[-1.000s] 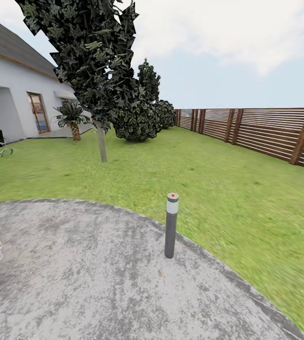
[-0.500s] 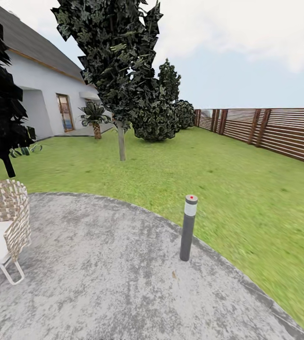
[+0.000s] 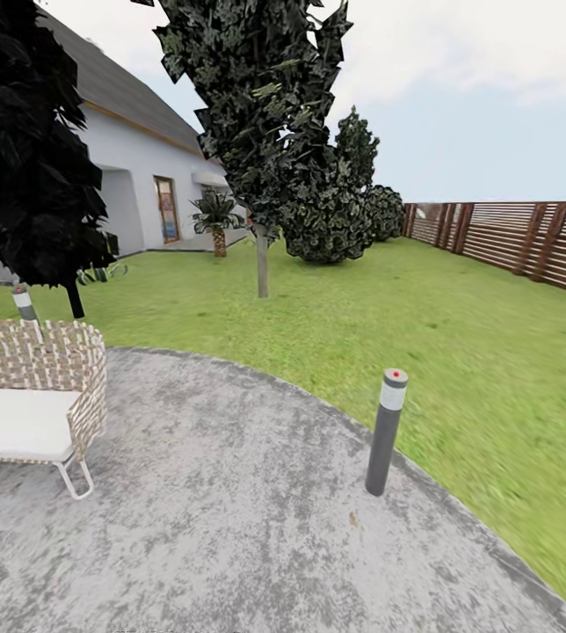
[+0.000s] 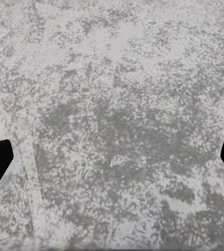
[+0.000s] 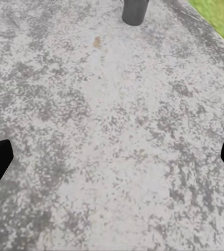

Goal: Pick up the pesticide atomizer in the garden and spray insectifuge to fully cover both potted plants in the garden.

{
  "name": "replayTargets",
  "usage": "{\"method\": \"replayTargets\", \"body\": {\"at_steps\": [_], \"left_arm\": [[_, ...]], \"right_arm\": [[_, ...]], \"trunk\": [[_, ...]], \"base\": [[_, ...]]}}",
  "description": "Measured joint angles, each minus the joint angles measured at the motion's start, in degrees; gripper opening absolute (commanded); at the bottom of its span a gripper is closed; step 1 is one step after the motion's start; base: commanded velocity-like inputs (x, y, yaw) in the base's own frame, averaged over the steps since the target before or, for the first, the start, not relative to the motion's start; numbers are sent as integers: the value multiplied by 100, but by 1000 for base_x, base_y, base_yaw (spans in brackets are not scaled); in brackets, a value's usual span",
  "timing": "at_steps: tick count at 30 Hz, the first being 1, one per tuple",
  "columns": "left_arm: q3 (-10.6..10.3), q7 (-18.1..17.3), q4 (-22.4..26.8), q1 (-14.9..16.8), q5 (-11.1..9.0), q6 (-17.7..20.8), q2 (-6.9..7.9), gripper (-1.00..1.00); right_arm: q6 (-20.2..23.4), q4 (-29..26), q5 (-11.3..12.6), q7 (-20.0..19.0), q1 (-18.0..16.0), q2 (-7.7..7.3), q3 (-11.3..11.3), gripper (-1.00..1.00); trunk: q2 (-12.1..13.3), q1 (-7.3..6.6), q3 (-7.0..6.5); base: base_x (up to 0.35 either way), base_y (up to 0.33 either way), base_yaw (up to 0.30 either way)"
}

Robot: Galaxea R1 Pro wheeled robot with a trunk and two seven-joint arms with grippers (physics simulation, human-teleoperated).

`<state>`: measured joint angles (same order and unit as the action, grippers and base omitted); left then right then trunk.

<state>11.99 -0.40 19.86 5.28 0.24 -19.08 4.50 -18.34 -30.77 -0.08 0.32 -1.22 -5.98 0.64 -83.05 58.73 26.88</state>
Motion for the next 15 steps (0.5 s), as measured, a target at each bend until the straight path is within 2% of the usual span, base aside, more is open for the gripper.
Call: {"method": "replayTargets", "body": {"at_steps": [15], "left_arm": [[0, 1, -1, 2, 0, 4, -14, 100]], "right_arm": [[-4, 0, 8, 0, 0, 0, -7, 100]], "trunk": [[0, 0, 79]], "base": [[0, 0, 234]]}}
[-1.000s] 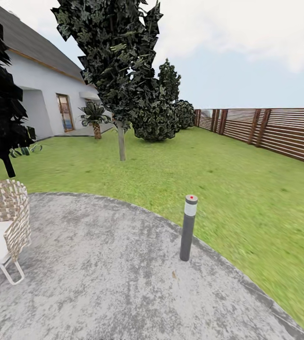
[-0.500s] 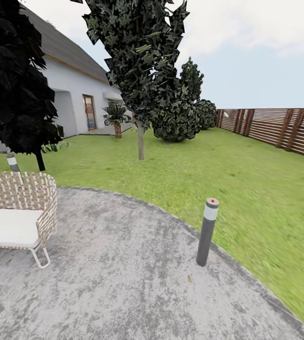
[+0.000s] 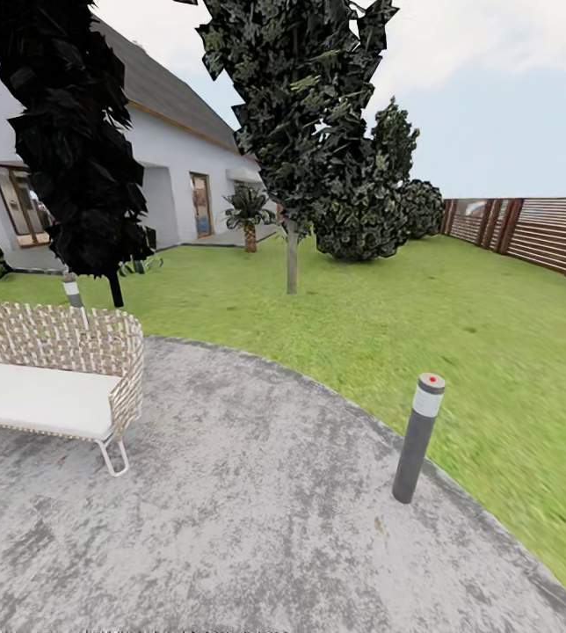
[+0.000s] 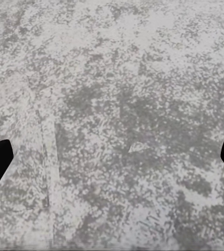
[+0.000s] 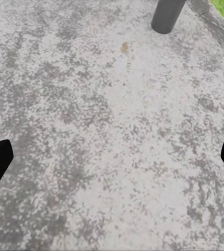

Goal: Pick up the pesticide atomizer in the garden and spray insectifuge to fully cover both potted plants in the garden.

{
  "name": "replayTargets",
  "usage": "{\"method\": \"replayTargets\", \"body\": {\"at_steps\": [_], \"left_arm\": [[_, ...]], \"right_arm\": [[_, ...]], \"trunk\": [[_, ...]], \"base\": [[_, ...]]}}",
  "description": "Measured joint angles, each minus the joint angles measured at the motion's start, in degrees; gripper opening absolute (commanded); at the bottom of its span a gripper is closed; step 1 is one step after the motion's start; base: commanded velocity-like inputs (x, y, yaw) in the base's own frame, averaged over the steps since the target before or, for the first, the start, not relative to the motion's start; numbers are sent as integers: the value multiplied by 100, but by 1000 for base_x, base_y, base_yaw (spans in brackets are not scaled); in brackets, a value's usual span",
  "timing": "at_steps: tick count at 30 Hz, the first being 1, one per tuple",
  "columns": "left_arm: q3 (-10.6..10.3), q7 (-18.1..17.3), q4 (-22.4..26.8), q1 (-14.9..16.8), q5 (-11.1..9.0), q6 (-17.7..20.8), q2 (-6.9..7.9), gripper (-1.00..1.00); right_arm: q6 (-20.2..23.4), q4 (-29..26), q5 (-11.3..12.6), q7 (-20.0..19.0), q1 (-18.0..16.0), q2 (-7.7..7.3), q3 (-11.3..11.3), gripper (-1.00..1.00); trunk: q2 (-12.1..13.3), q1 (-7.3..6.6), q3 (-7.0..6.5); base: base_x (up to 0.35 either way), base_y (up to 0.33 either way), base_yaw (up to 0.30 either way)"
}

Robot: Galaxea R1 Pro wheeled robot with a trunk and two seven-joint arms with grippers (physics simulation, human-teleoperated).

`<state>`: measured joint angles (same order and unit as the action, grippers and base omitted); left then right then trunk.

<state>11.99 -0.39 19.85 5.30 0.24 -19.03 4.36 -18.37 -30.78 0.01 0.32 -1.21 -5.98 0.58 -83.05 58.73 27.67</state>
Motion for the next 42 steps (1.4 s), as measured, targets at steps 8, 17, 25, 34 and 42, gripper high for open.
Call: {"method": "replayTargets", "body": {"at_steps": [8, 17, 25, 34, 42], "left_arm": [[7, 8, 4, 0, -5, -2, -4, 100], [29, 14, 8, 0, -34, -7, -4, 100], [21, 15, 7, 1, -32, -10, -4, 100], [34, 19, 7, 1, -24, -3, -4, 100], [129, 67, 9, 1, -65, -8, 11, 100]], "right_arm": [[3, -9, 0, 0, 0, 1, 3, 100], [-1, -51, 10, 0, 0, 6, 9, 100], [-1, -52, 1, 0, 0, 8, 8, 100], [-2, -52, 0, 0, 0, 9, 8, 100], [-8, -59, 0, 0, 0, 9, 8, 100]], "trunk": [[0, 0, 53], [0, 0, 92], [0, 0, 124], [0, 0, 162], [0, 0, 197]], "base": [[0, 0, 216], [0, 0, 258], [0, 0, 271], [0, 0, 271], [0, 0, 271]]}}
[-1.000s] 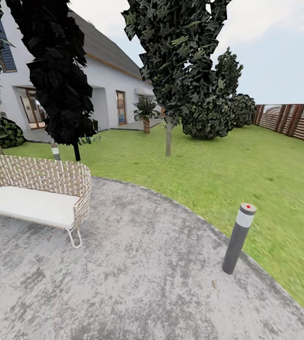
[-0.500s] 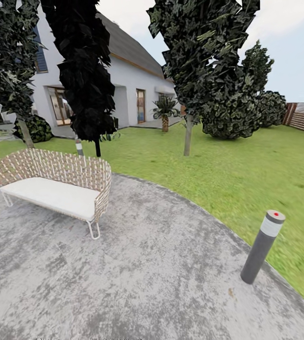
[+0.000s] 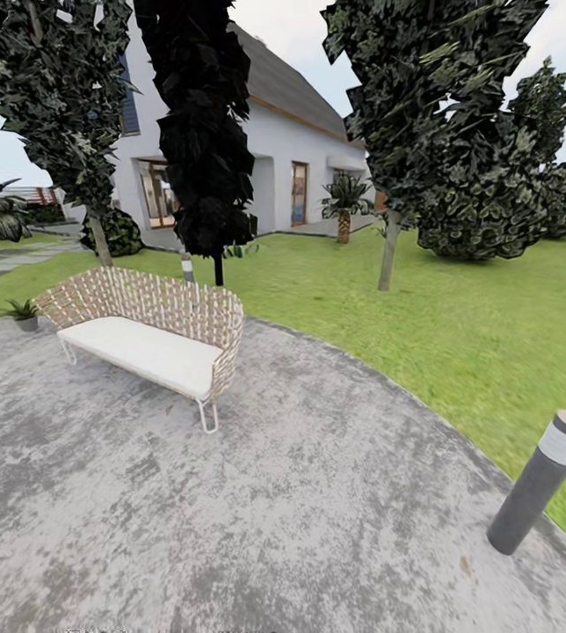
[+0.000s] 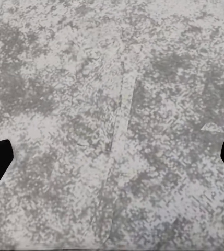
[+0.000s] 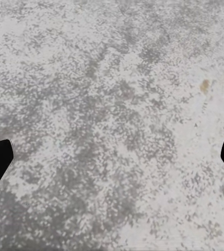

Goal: Pick up the pesticide atomizer in the garden and spray insectifuge to fully cover both potted plants in the garden.

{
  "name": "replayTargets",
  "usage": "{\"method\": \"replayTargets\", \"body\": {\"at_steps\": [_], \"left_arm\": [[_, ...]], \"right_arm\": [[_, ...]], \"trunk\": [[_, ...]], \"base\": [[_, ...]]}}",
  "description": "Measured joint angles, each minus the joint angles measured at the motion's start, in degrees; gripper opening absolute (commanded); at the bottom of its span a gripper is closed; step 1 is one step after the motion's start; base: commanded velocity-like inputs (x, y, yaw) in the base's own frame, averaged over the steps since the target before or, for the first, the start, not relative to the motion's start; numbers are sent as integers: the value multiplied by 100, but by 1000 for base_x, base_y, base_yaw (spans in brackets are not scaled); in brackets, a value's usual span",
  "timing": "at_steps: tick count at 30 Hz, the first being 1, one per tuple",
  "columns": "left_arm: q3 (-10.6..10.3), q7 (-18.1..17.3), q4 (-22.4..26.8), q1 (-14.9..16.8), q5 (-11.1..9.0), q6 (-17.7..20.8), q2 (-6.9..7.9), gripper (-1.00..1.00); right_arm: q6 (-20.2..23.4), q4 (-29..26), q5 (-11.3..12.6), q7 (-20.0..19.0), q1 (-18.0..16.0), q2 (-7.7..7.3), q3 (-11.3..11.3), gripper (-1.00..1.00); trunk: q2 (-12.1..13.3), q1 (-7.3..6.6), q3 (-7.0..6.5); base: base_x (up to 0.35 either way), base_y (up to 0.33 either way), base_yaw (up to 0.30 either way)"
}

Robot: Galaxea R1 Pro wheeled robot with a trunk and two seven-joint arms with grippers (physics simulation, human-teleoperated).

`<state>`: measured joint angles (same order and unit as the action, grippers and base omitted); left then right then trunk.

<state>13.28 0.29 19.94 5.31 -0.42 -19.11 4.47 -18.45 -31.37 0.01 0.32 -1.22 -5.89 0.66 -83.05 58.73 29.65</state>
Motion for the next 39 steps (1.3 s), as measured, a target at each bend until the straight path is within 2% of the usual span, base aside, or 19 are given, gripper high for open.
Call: {"method": "replayTargets", "body": {"at_steps": [27, 39], "left_arm": [[-37, -19, 5, 0, -12, -17, 11, 100], [-7, -13, 0, 0, -23, -11, 29, 100]], "right_arm": [[-1, -2, 0, 0, 0, -7, 18, 100], [-1, -19, 0, 0, 0, -8, 18, 100]], "trunk": [[0, 0, 118], [-480, 263, 401]], "base": [[0, 0, 271], [0, 0, 233]]}}
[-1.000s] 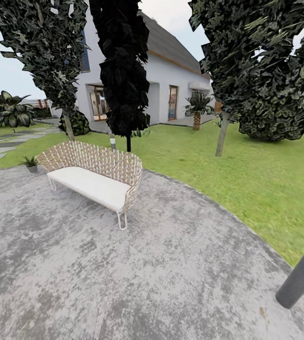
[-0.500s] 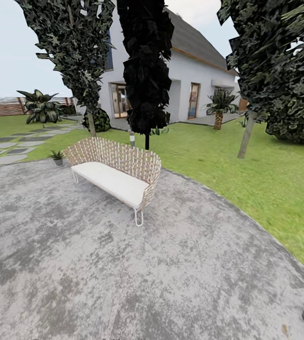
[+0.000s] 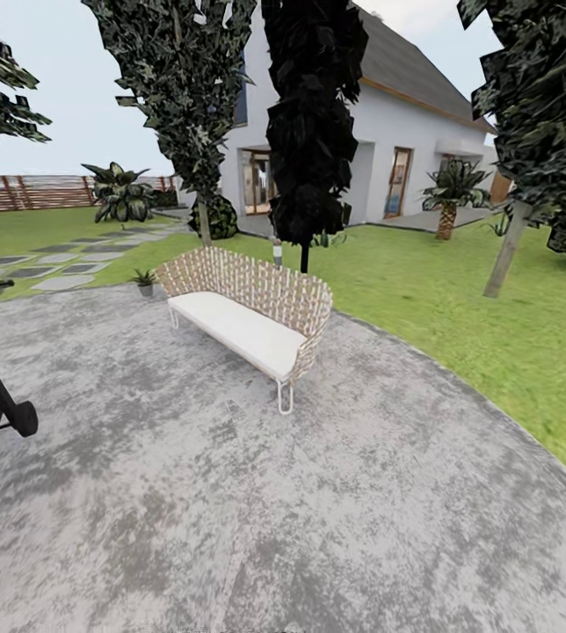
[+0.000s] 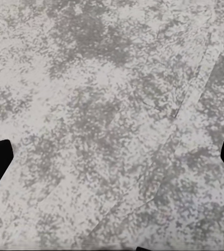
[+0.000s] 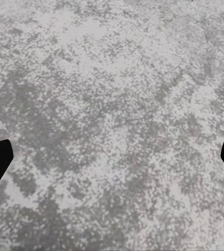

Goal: Pick up the pesticide atomizer in the garden and spray insectifuge to fully cover both potted plants in the garden.

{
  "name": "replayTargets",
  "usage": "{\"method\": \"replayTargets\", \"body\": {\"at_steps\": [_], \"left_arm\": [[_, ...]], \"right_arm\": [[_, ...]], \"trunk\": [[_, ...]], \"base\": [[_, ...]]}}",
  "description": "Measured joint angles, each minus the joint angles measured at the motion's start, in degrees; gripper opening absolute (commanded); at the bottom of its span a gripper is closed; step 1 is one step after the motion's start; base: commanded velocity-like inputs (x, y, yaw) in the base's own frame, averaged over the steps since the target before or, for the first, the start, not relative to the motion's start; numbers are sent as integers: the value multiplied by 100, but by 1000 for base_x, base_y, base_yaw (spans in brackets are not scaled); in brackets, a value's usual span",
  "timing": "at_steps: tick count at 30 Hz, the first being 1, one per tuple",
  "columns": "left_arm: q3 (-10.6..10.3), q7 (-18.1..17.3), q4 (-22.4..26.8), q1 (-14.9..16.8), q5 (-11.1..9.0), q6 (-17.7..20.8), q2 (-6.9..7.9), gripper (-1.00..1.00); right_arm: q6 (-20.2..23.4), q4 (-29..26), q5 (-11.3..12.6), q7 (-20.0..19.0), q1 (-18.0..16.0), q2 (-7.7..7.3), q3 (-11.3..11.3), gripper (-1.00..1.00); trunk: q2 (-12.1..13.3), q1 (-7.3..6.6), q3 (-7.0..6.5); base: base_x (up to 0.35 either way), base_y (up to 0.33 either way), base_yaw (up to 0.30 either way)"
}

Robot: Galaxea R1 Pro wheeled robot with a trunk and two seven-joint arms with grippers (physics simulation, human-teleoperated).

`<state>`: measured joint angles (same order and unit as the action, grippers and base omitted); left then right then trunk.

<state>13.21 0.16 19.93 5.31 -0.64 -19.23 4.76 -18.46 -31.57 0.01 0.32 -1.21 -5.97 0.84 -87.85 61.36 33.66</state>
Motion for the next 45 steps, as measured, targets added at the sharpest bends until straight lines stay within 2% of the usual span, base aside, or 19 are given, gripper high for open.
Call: {"method": "replayTargets", "body": {"at_steps": [22, 45], "left_arm": [[7, 0, 0, 0, 6, 0, 0, 100], [9, 0, -1, 1, 4, 0, 0, 100]], "right_arm": [[4, -14, 0, -5, 0, 5, -5, 100], [9, -1, -8, -53, 1, -9, -28, 100]], "trunk": [[-883, 483, 507], [-1805, 989, 931]], "base": [[0, 0, 239], [0, 0, 31]]}}
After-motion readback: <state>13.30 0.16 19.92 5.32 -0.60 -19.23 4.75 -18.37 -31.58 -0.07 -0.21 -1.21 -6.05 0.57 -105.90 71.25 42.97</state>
